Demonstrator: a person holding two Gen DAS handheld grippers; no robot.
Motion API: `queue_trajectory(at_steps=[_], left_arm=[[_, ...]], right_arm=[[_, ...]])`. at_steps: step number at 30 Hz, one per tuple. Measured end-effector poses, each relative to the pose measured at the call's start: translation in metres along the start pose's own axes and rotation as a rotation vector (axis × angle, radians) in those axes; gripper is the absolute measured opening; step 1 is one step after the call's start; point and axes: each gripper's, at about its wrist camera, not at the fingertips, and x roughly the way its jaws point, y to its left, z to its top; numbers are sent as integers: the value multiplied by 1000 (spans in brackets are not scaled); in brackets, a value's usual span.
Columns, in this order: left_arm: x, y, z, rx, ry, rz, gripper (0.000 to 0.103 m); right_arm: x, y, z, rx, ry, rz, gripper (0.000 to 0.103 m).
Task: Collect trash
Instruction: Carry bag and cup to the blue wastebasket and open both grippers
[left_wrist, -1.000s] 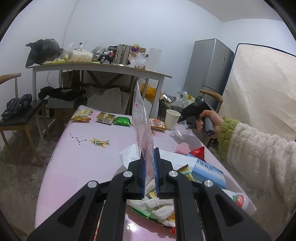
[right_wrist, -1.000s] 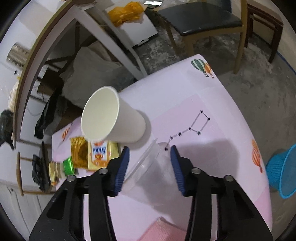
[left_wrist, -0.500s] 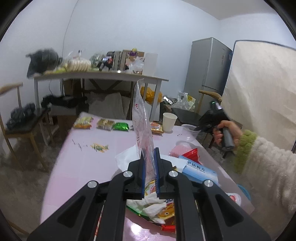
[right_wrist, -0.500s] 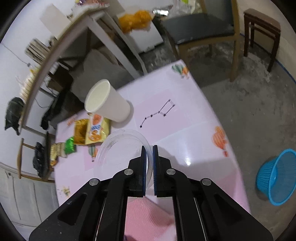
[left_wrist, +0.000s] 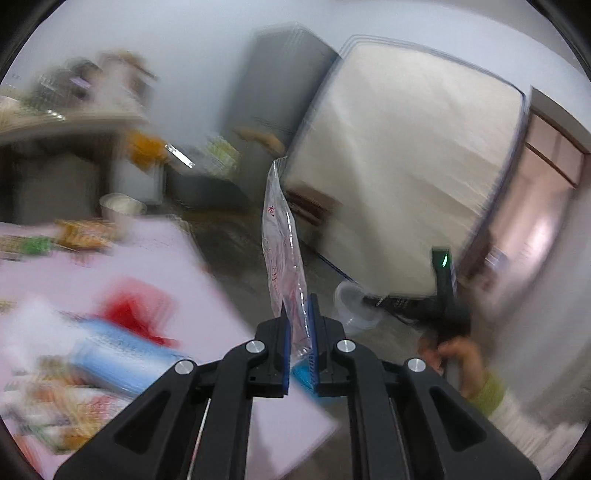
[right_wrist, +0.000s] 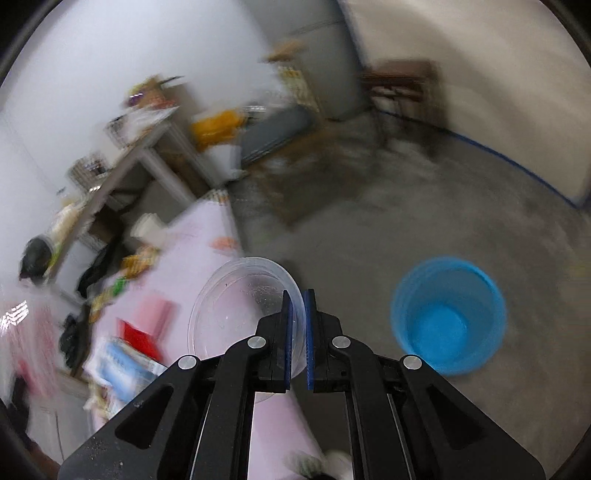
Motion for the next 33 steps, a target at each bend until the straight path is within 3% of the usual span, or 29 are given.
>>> queue_trajectory(at_steps=[4, 8, 13, 15, 16, 17, 18, 19, 21, 23, 28, 33], left_arm=[[117, -54, 3, -9, 280, -110, 8], [239, -100, -22, 65, 503, -70, 8], [347, -113, -59, 101, 674, -21, 9], [383, -114, -68, 79, 680, 27, 10], [398, -111, -71, 63, 676, 42, 24], [411, -106, -74, 42, 683, 61, 36], [425, -98, -80, 16, 696, 107, 58], [430, -92, -83, -4, 694, 136, 64], [430, -87, -87, -50, 677, 155, 67], [420, -78, -86, -88, 674, 116, 76], [384, -75, -75, -57, 600, 72, 85], [319, -78, -52, -88, 480, 34, 88]], right_arm=[[21, -106, -41, 240, 81, -66, 4], [54, -176, -60, 411, 121, -90, 5], [99, -226, -55, 567, 124, -87, 5], [119, -238, -44, 609, 114, -83, 8], [125, -245, -42, 622, 111, -80, 13], [140, -254, -36, 652, 107, -82, 37], [143, -260, -38, 669, 114, -77, 52], [147, -268, -42, 695, 129, -72, 68], [159, -279, -48, 742, 155, -80, 68], [161, -284, -54, 736, 165, -82, 68], [149, -273, -68, 666, 186, -100, 69], [101, -243, -77, 518, 132, -155, 83]])
